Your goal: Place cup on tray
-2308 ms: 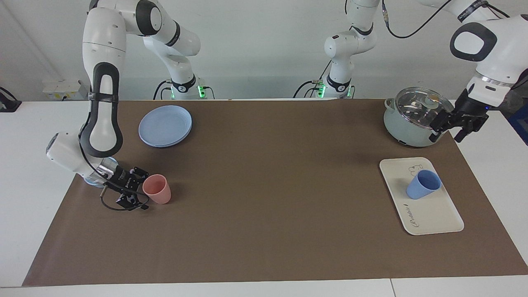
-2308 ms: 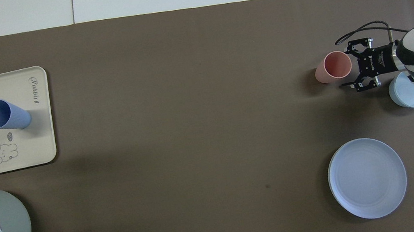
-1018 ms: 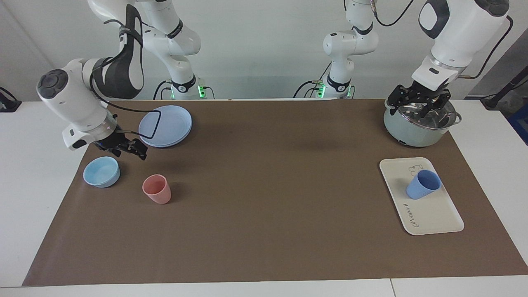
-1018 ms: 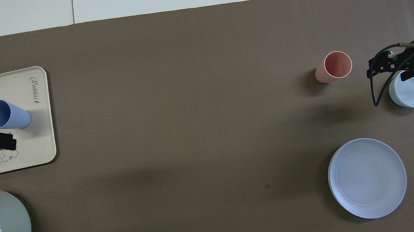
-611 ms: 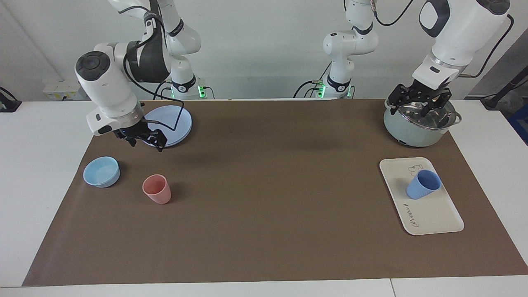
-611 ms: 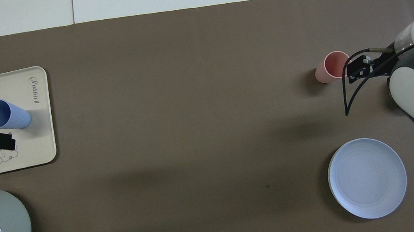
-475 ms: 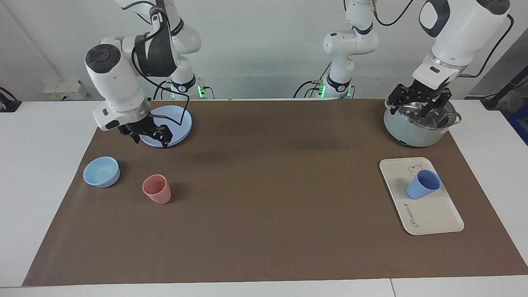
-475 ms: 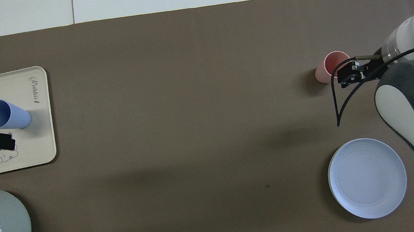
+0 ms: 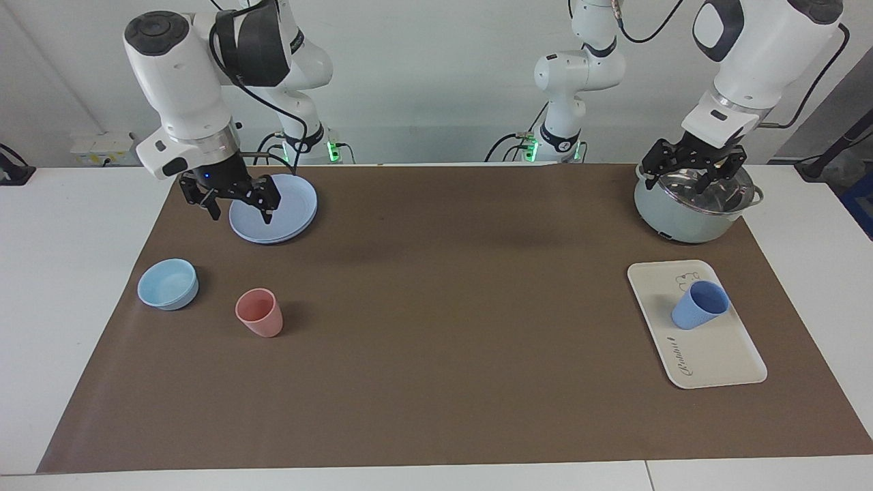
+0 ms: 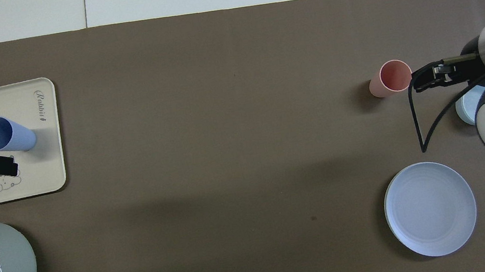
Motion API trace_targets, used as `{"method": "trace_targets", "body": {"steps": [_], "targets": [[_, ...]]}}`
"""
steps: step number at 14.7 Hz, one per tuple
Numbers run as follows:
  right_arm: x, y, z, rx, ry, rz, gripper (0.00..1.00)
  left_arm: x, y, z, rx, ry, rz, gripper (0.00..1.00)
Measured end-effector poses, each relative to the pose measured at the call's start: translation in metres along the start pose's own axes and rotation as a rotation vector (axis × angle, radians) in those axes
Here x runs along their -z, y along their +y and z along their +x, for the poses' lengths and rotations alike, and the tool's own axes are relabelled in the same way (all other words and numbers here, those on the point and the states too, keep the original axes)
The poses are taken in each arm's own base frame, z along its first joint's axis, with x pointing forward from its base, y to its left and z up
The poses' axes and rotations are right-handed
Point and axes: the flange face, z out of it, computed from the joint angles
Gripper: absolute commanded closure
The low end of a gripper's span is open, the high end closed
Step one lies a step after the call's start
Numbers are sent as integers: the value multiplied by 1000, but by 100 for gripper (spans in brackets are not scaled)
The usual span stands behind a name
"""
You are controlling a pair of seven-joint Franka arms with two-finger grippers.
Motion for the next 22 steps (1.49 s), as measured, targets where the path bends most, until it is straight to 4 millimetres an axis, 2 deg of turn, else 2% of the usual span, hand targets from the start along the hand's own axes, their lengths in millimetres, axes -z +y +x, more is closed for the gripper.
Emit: {"method": "trace_targets", "body": {"steps": [3,5,10,16,22], "targets": [[31,9,-1,58,7,0,1,0,0,0,0,0,0,0],[39,13,-2,56,5,-1,1,0,0,0,0,0,0,0],[41,35,1,16,4,-2,1,0,0,0,0,0,0,0],[38,33,-3,21,-27,-2,1,0,0,0,0,0,0,0],[44,29,-8,18,-30,41,1,0,0,0,0,0,0,0]]}}
